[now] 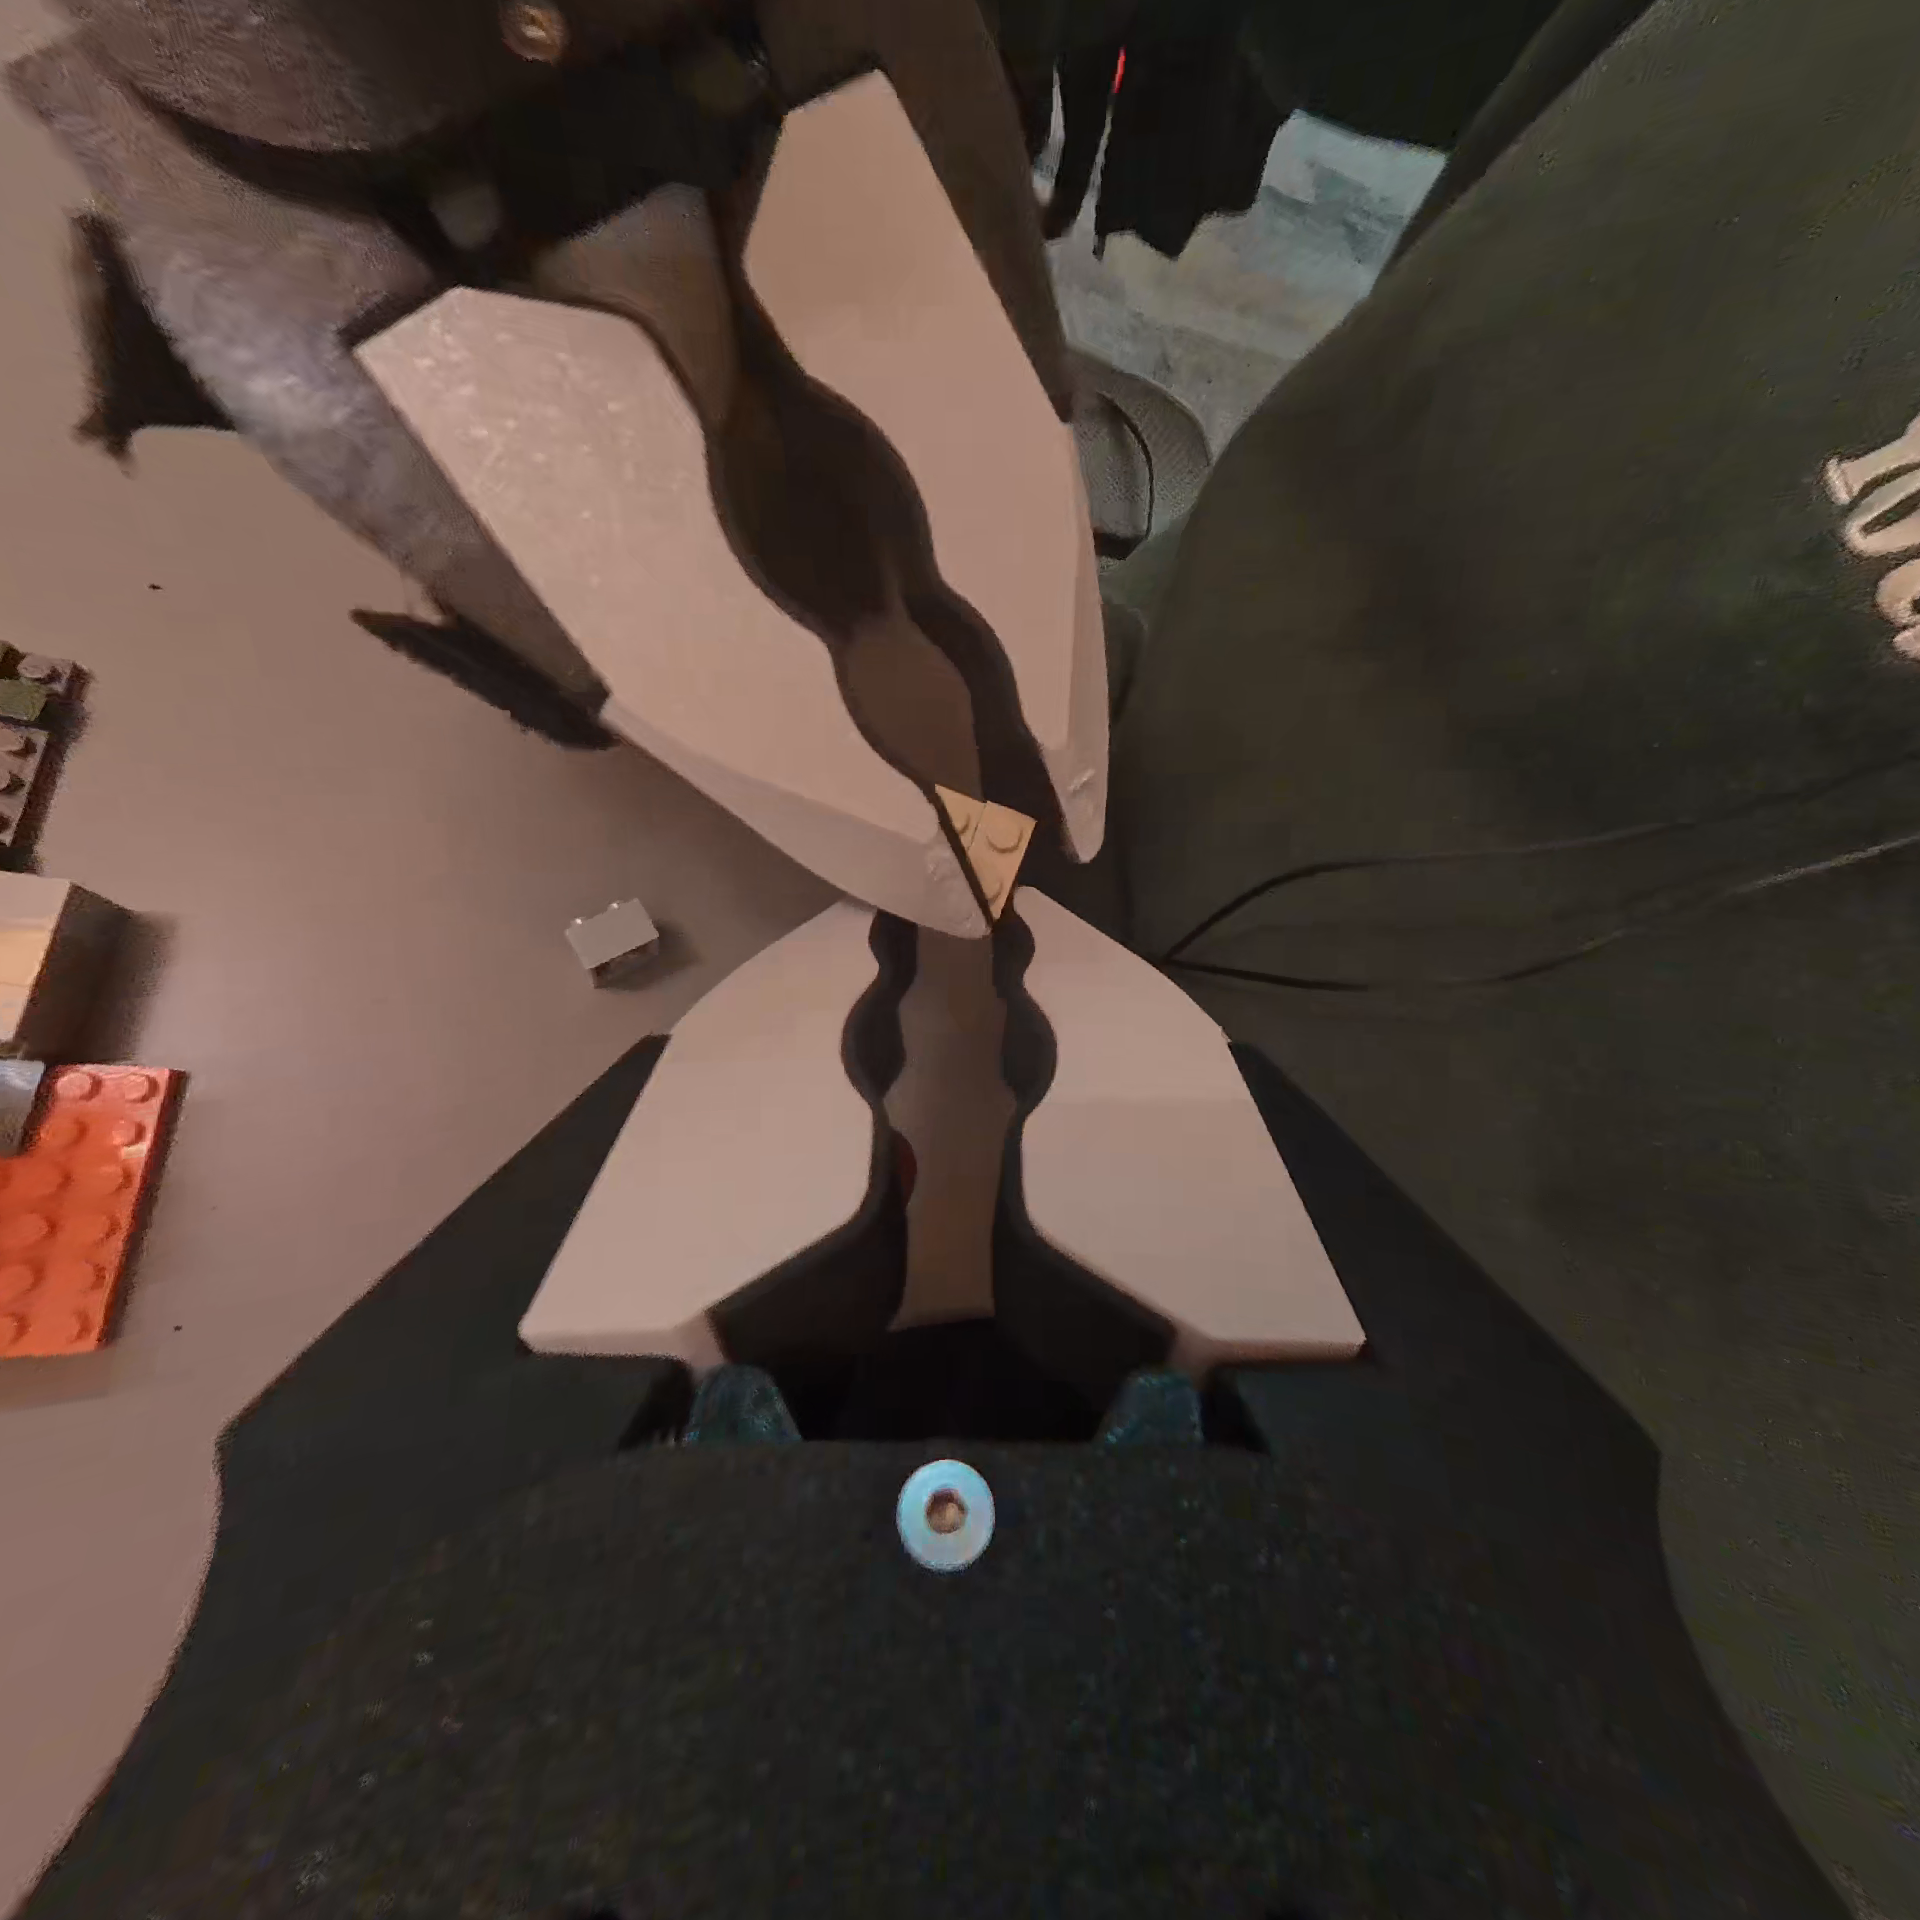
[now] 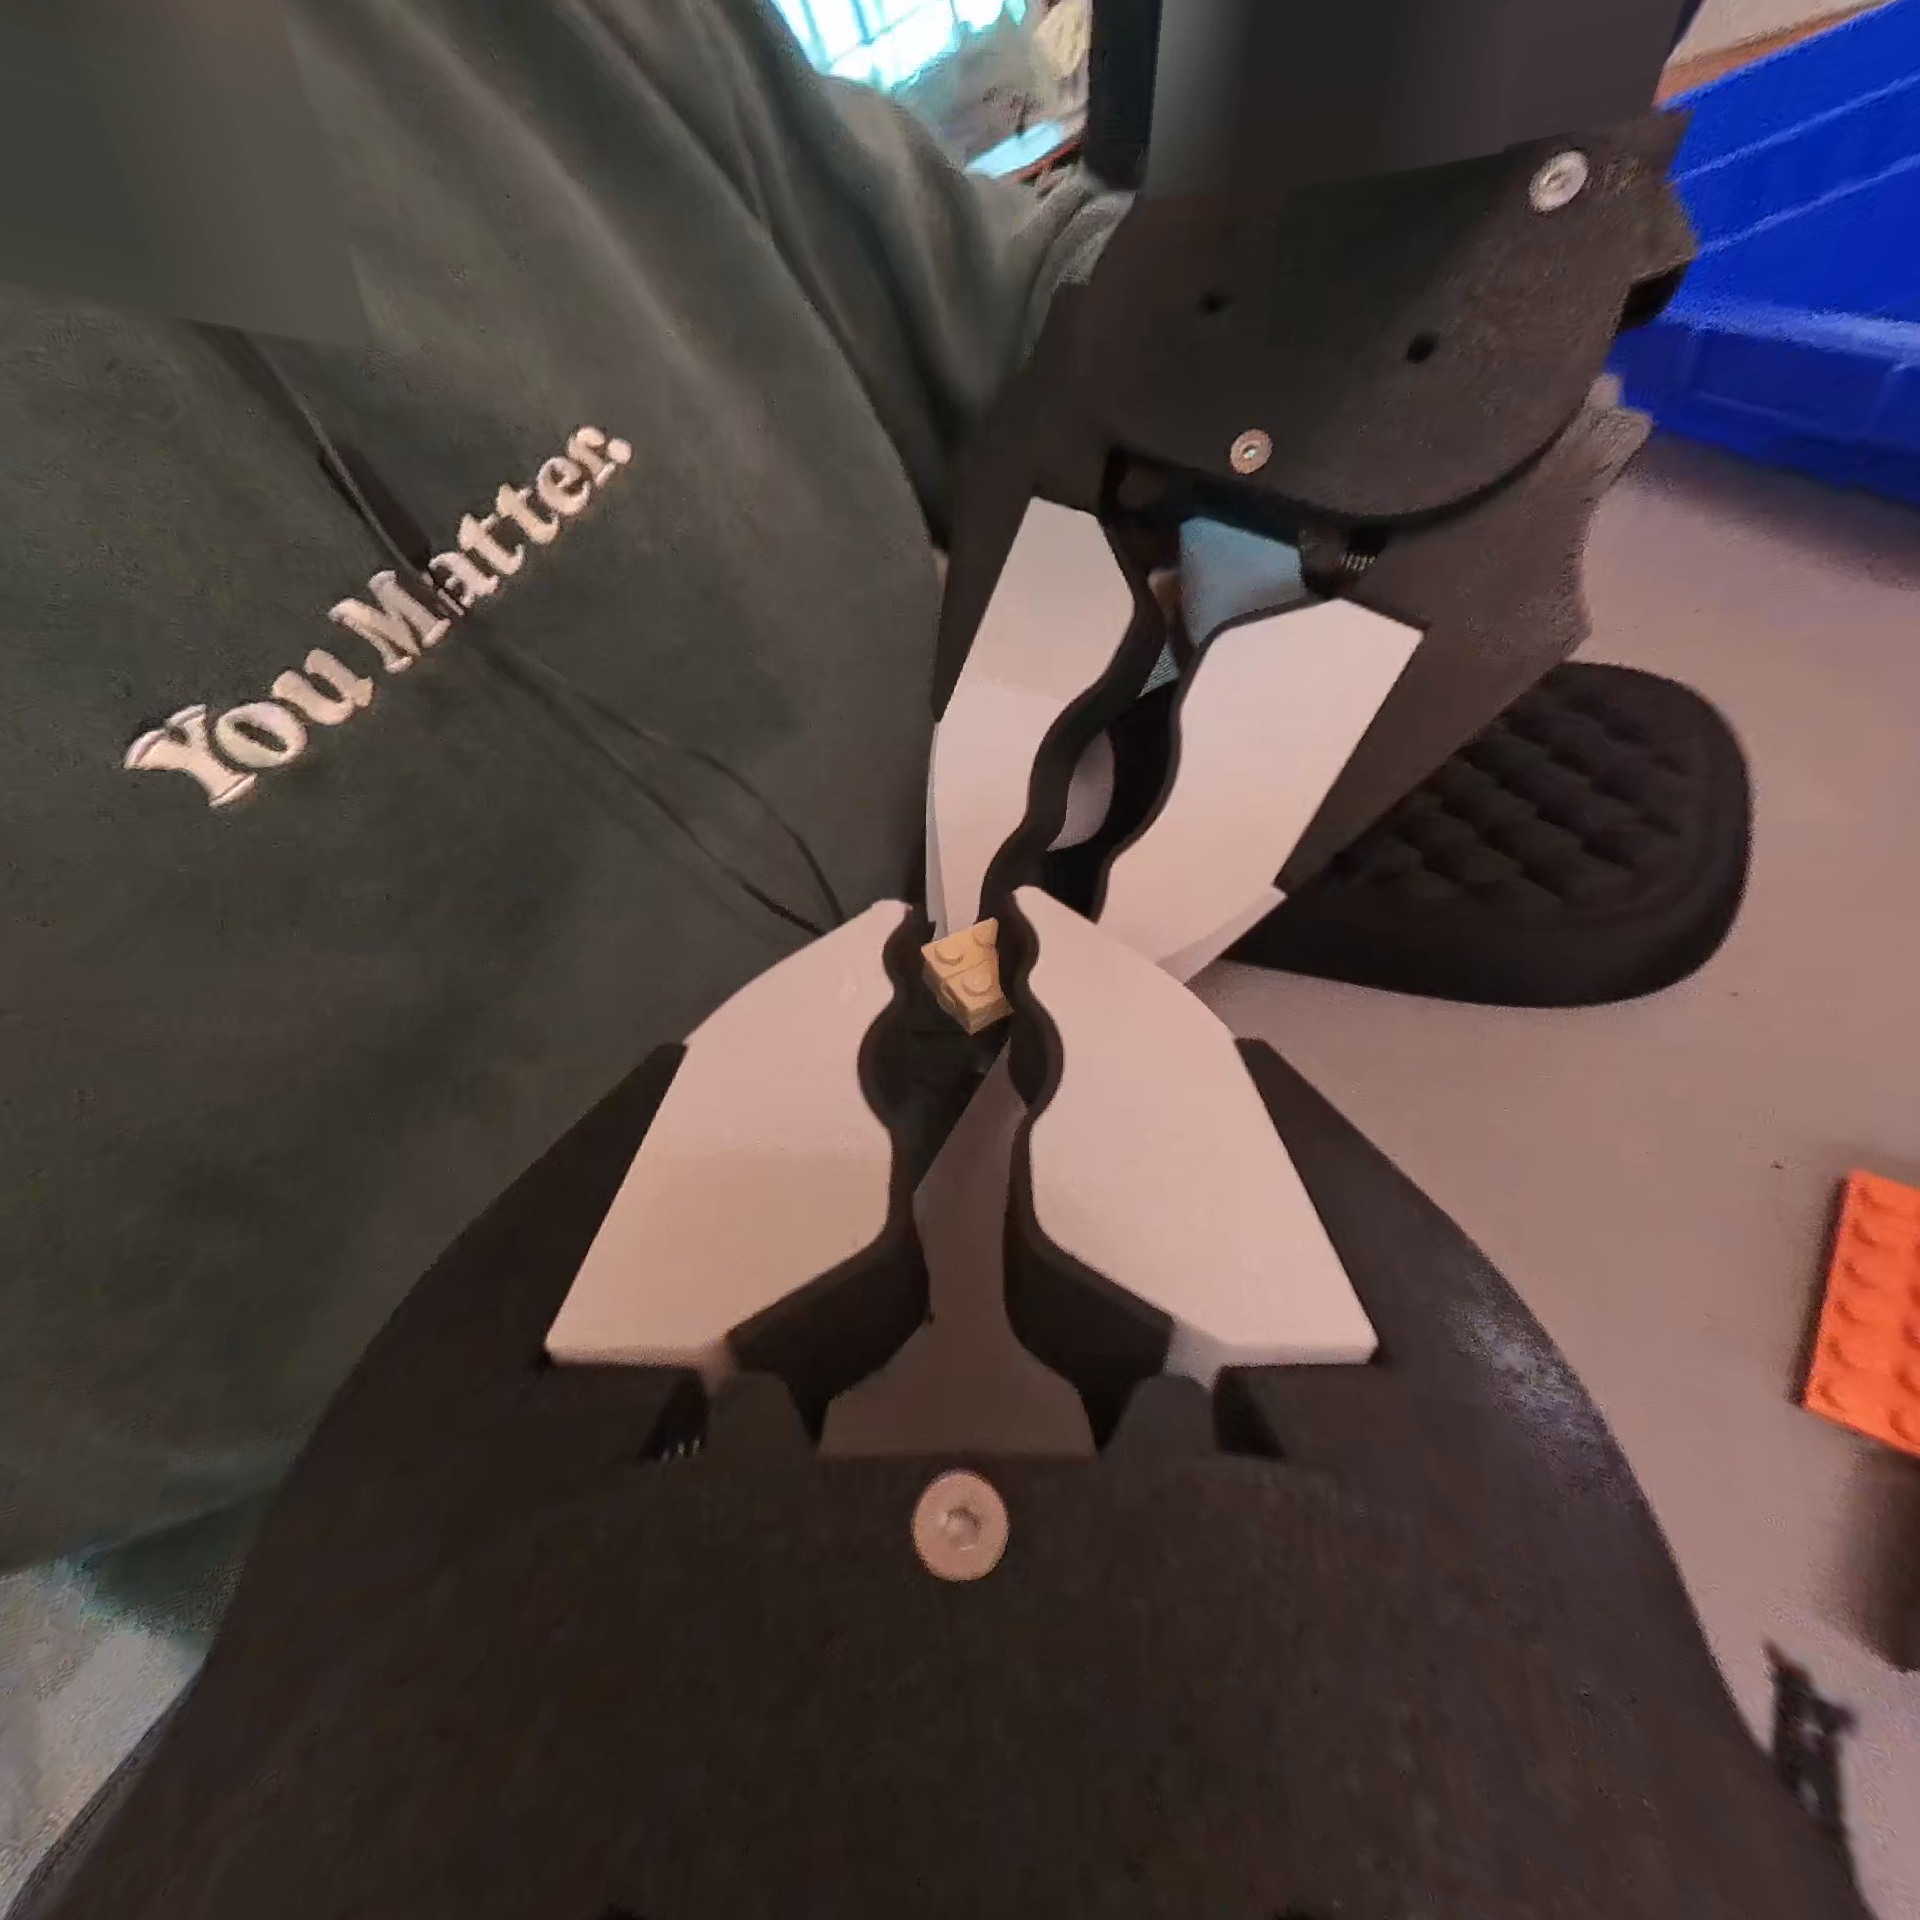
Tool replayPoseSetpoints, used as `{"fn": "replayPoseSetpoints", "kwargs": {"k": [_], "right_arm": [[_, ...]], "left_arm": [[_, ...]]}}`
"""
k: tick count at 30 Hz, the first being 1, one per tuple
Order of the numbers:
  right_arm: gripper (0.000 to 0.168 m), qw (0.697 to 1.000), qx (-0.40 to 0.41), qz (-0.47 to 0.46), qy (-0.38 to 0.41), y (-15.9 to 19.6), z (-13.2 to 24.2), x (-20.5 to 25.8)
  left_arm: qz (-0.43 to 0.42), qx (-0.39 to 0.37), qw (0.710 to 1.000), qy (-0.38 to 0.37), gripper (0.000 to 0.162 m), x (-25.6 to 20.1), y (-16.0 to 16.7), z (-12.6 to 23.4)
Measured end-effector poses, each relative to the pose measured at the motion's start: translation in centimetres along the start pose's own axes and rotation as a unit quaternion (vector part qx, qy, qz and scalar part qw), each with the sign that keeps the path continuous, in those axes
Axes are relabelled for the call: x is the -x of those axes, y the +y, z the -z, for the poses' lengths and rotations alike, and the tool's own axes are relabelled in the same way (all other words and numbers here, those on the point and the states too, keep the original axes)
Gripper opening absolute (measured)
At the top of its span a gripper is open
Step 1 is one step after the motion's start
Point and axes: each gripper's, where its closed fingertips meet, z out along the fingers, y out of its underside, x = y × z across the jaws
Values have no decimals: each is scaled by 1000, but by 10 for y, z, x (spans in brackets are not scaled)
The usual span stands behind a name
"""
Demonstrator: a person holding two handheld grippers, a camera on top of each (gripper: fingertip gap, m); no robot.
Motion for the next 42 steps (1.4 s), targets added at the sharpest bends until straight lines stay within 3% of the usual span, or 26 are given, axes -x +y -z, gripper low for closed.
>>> {"fn": "replayPoseSetpoints", "kwargs": {"k": [2,7,10,13,22,31,39,42], "right_arm": [[10,999,-14,9,45,-5,3,-6],[27,974,-4,105,203,-14,15,-17],[27,948,24,162,272,-14,21,-19],[18,935,40,203,289,-18,21,-13],[10,901,186,315,233,-3,7,-3],[14,882,221,352,221,-2,3,-1],[9,902,217,321,189,-3,0,2],[9,926,194,275,169,-1,-1,2]], "left_arm": [[17,-40,999,-2,16,2,-5,3],[36,-129,989,-55,16,16,-16,18],[10,-137,985,-103,16,17,-19,23],[-9,-110,985,-129,16,16,-18,20],[25,-54,997,-52,16,1,-9,10],[67,-62,996,14,16,-8,-7,11],[50,-43,998,10,16,-10,-4,10],[44,-34,998,5,16,-9,-2,8]]}}
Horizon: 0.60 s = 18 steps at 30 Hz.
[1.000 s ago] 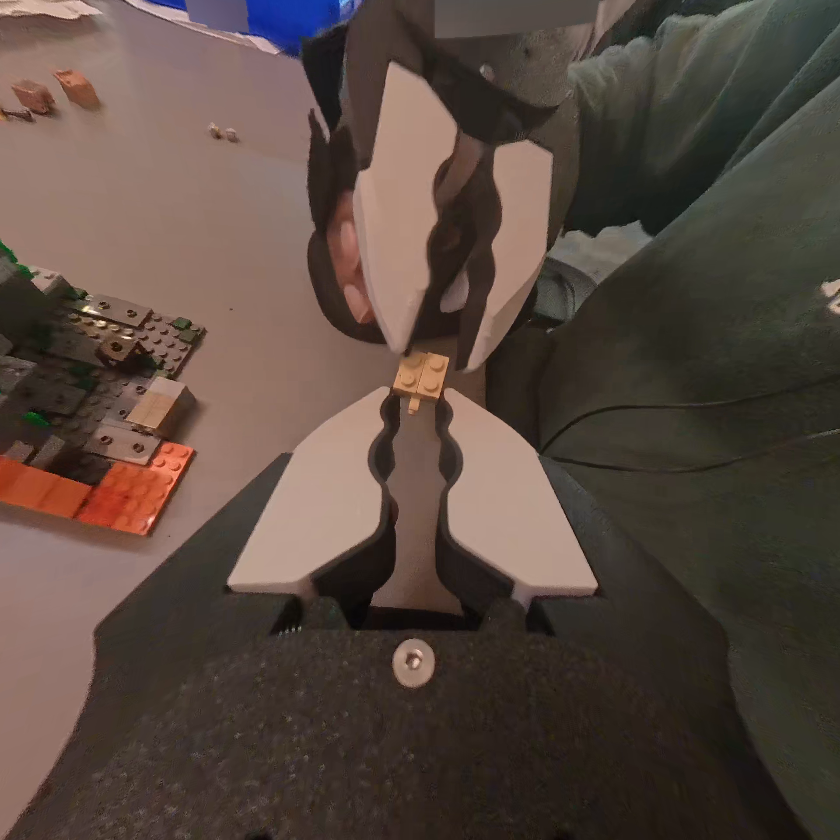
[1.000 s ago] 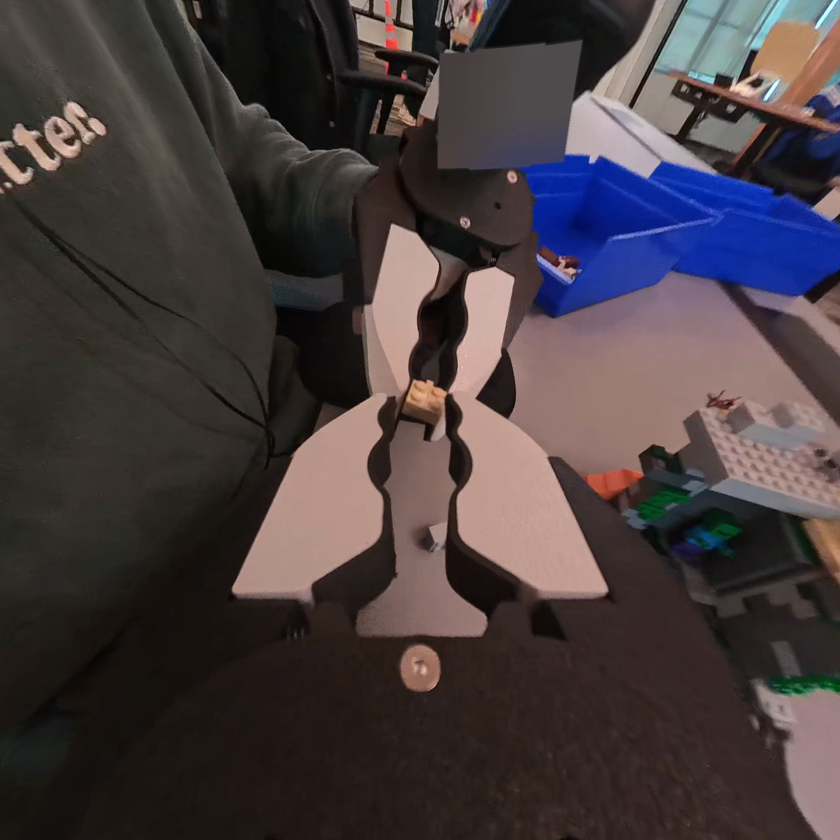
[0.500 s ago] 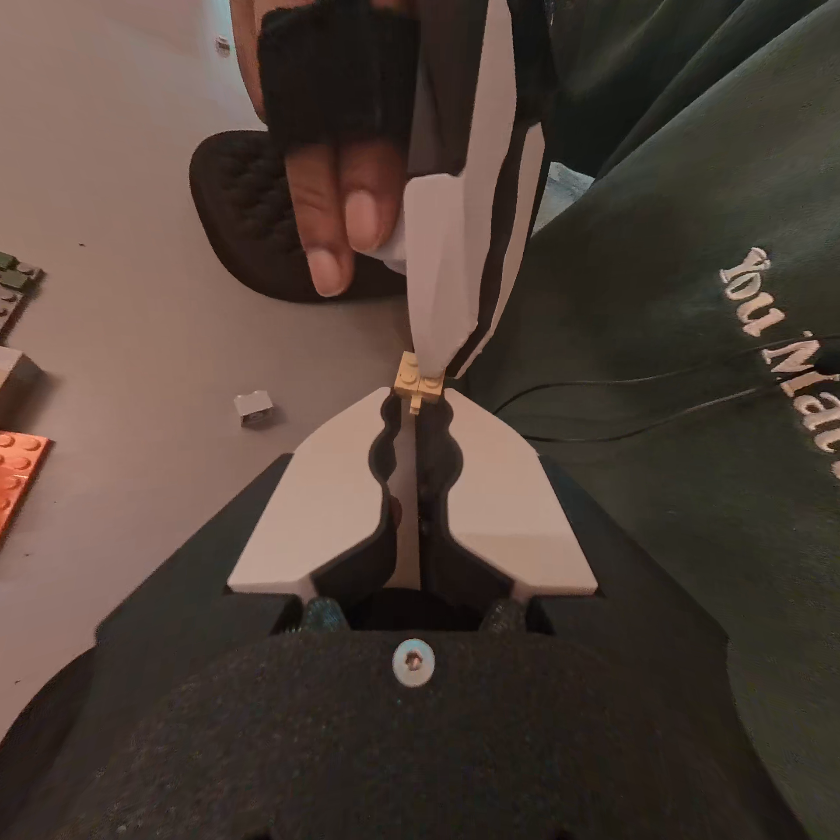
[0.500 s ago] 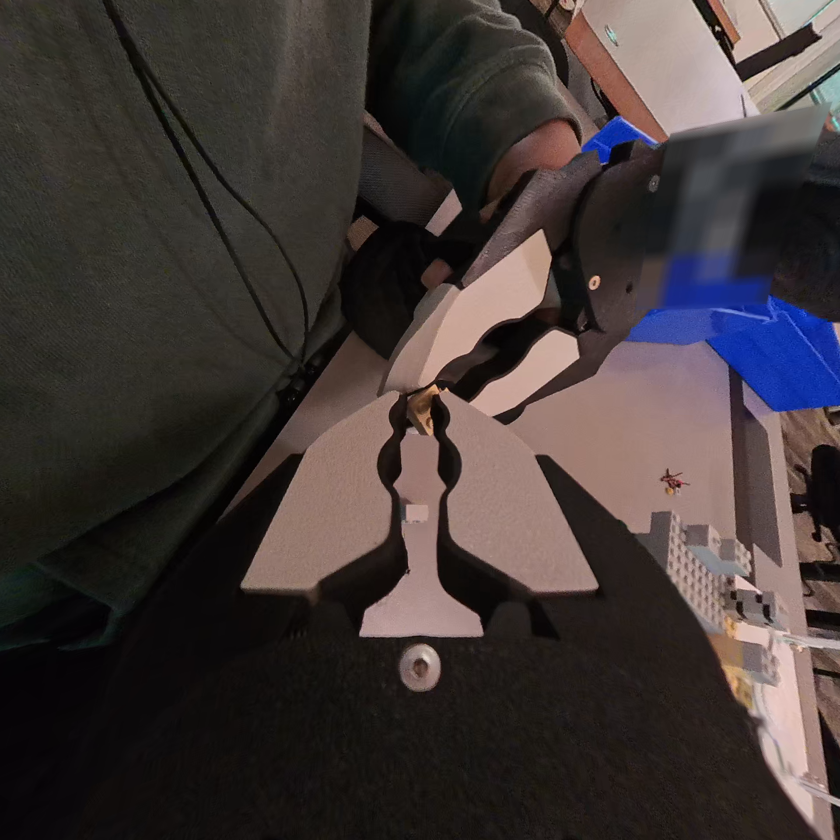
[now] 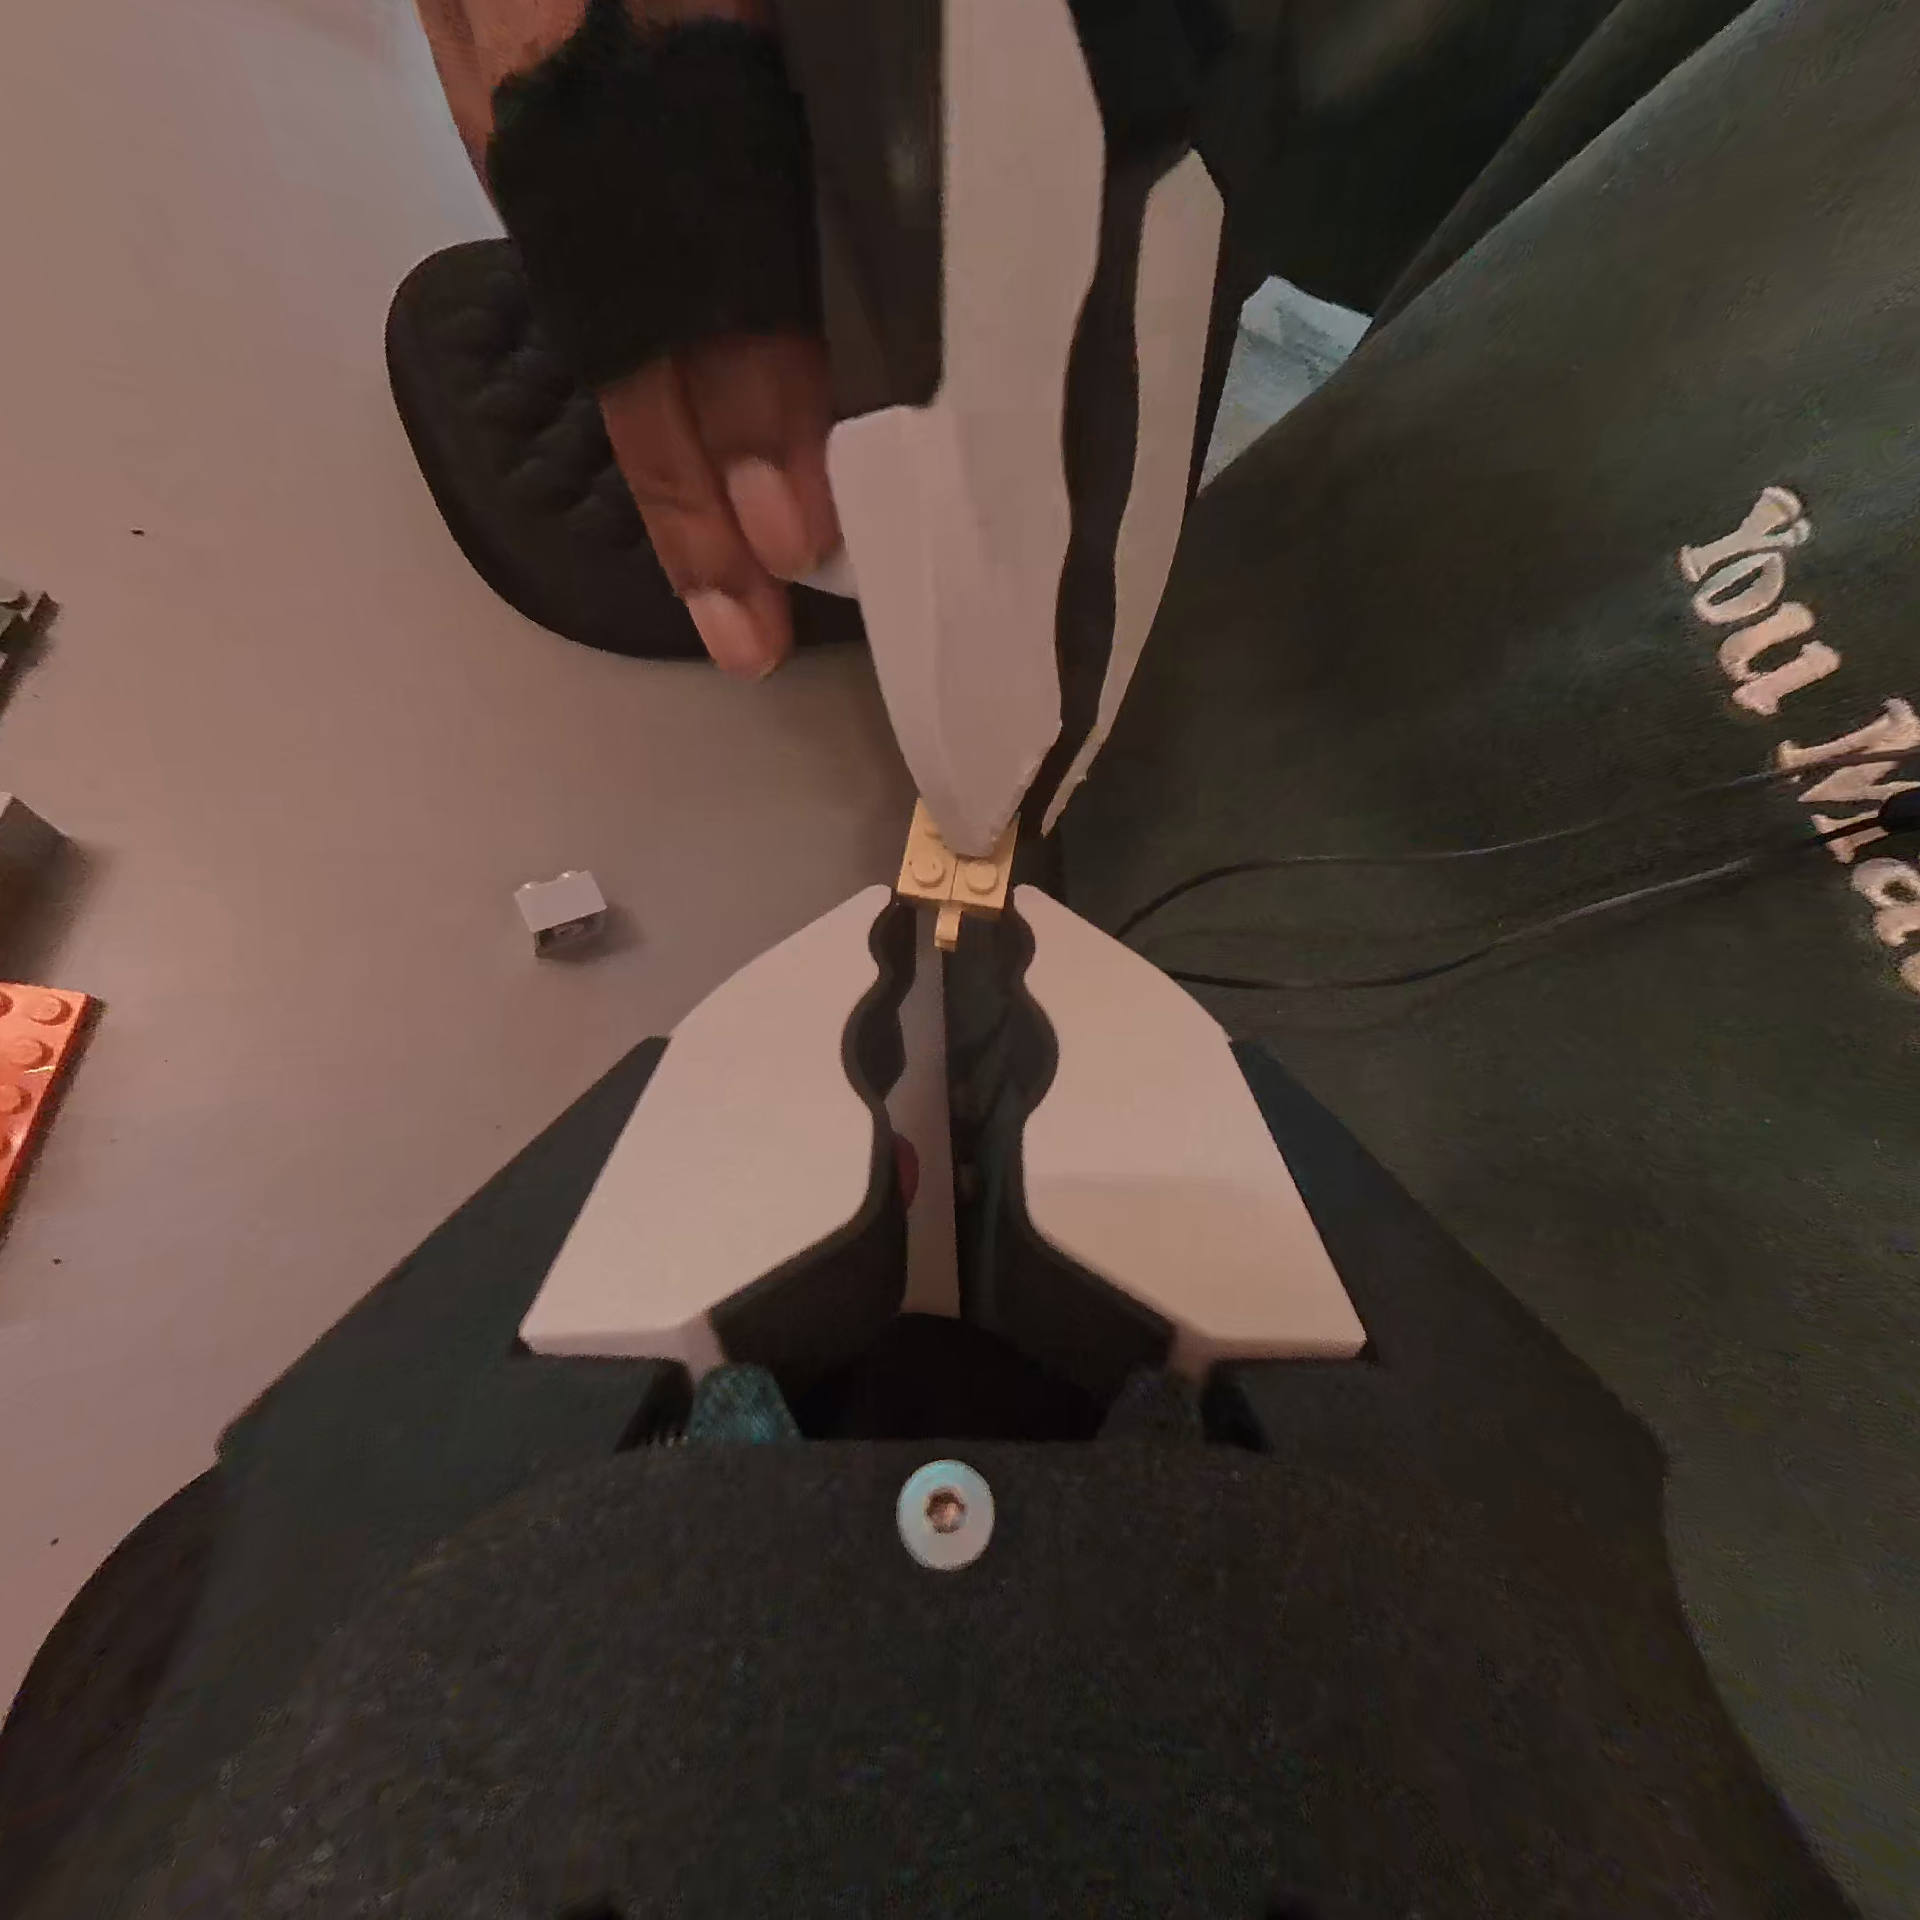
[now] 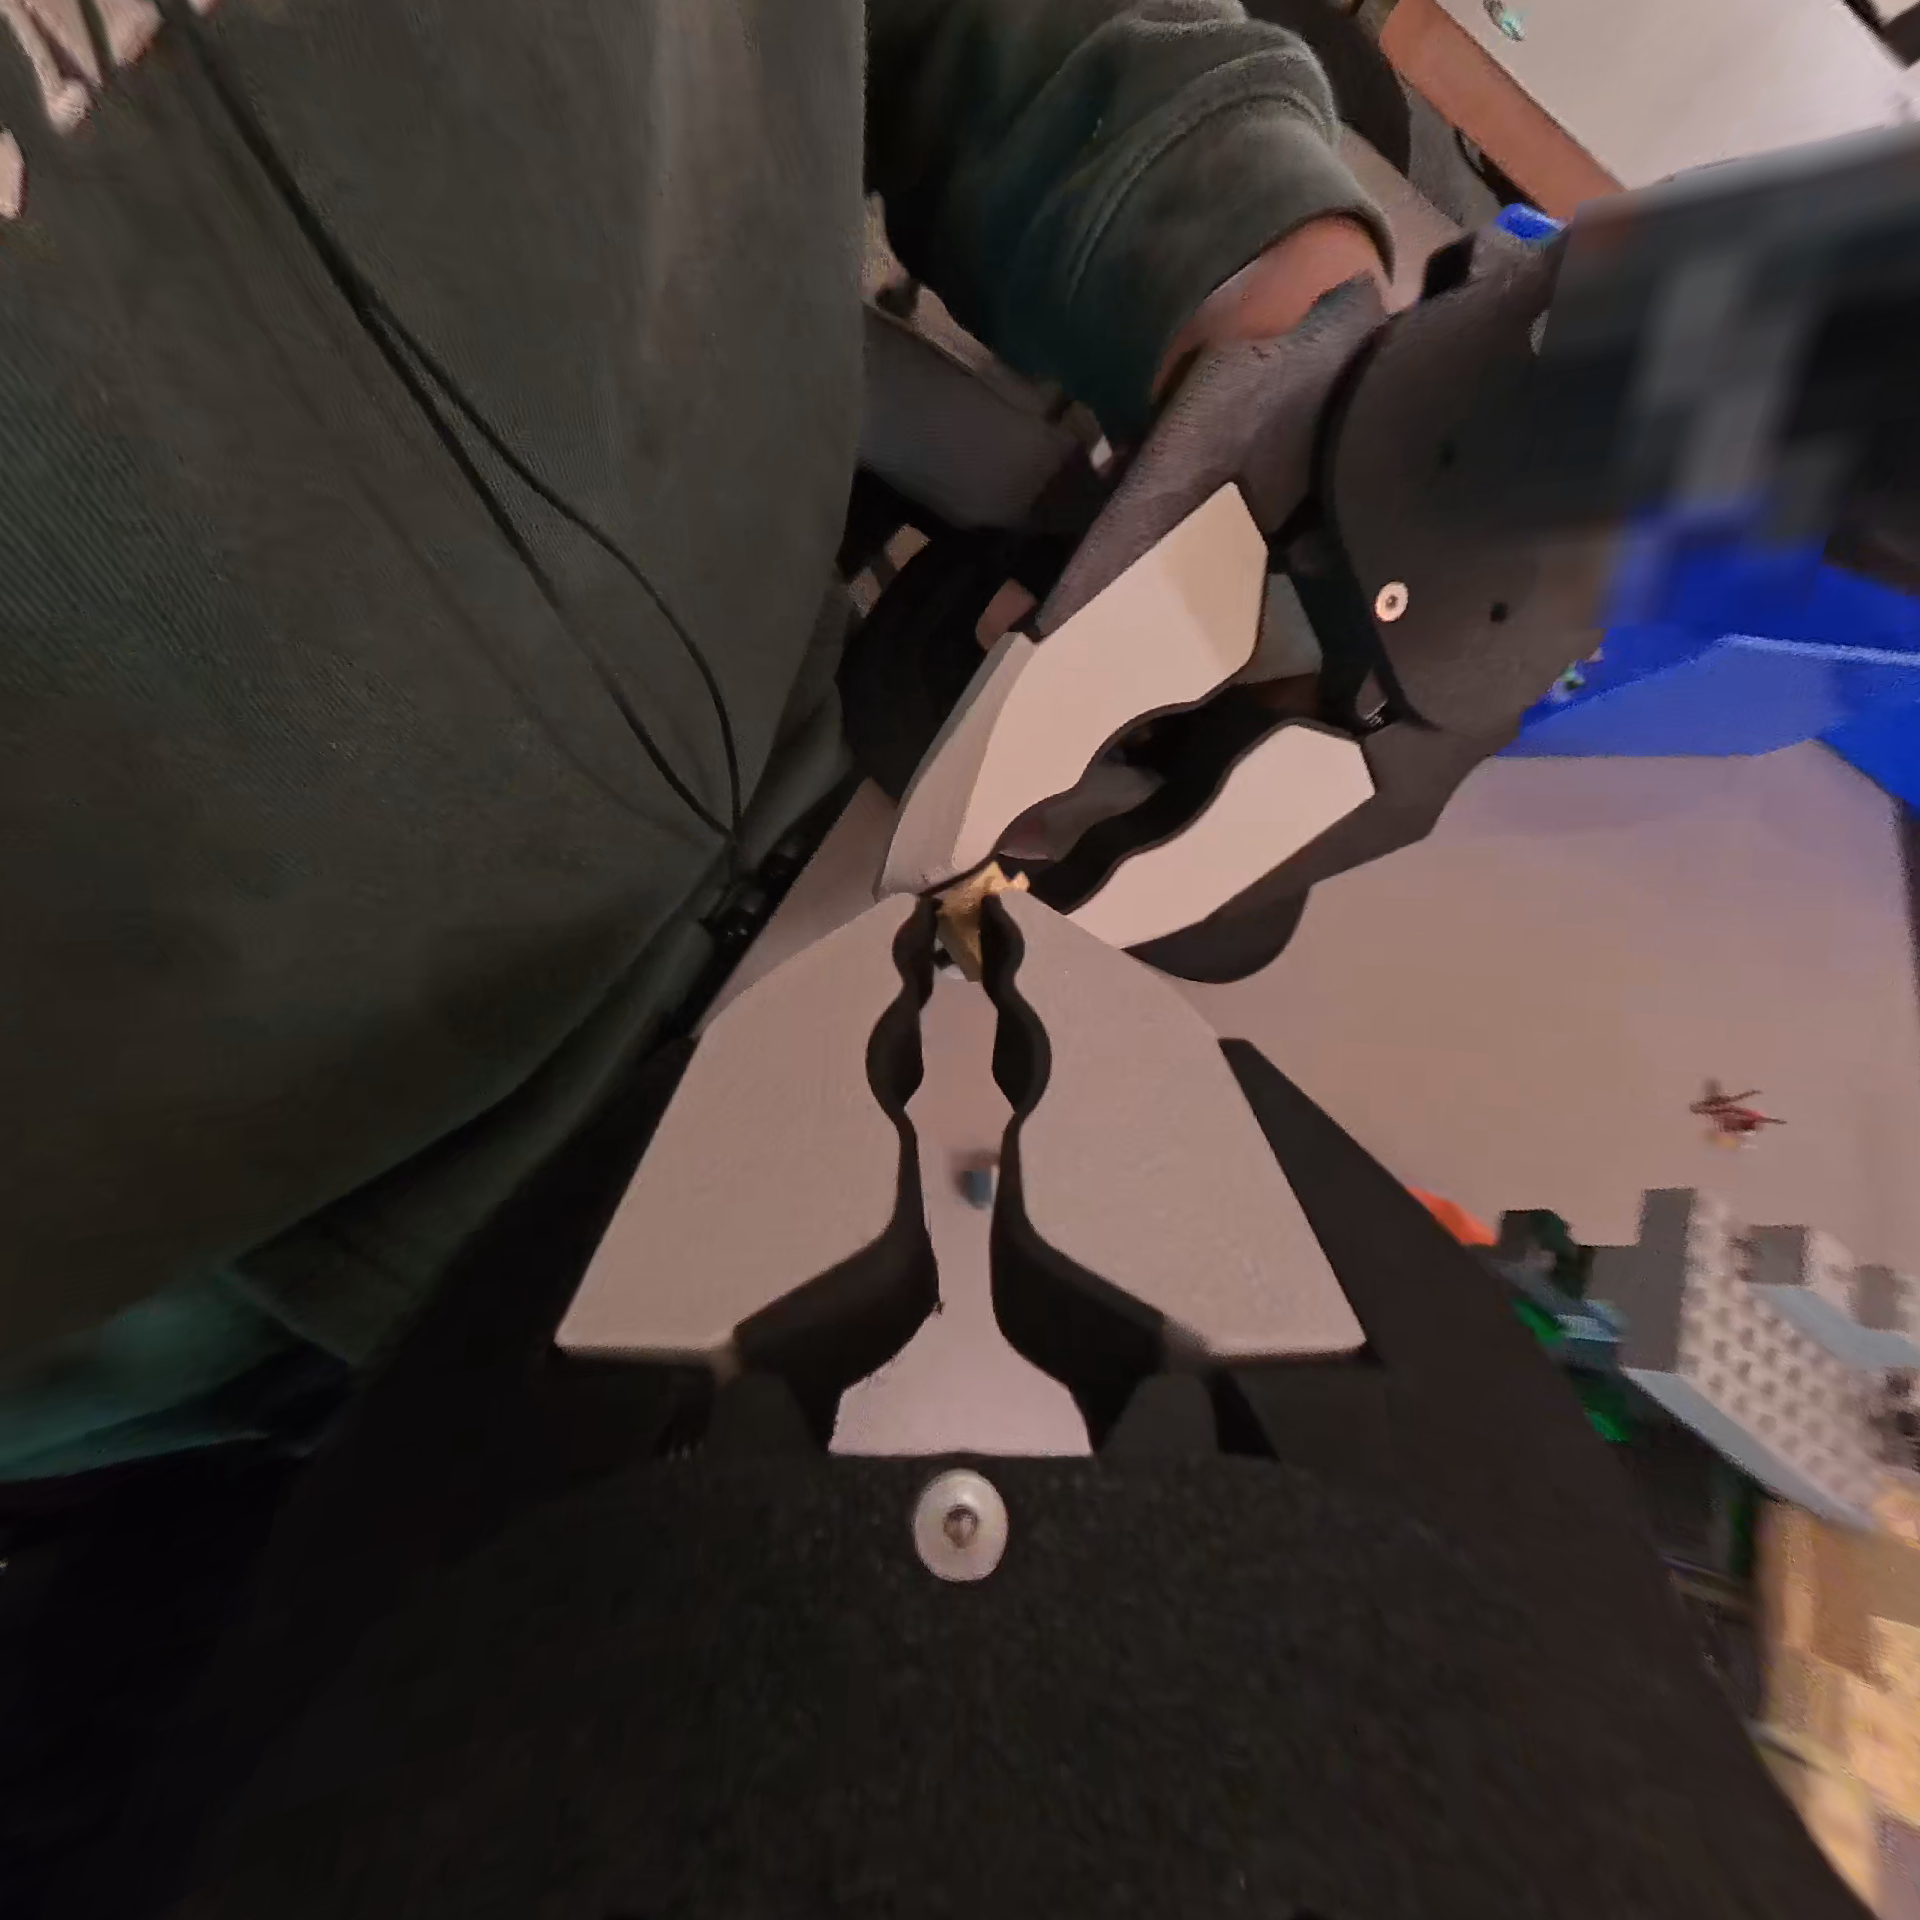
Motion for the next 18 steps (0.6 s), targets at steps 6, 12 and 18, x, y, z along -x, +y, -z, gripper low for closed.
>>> {"fn": "replayPoseSetpoints", "kwargs": {"k": [6,12,18], "right_arm": [[6,975,-112,-177,-78,2,-2,4],[0,950,-166,-251,-79,7,-1,-5],[0,954,-172,-241,55,11,15,-36]], "left_arm": [[-39,22,998,-38,15,6,6,-4],[-33,17,999,-39,15,10,7,-5],[56,-76,995,-24,16,25,-7,9]]}}
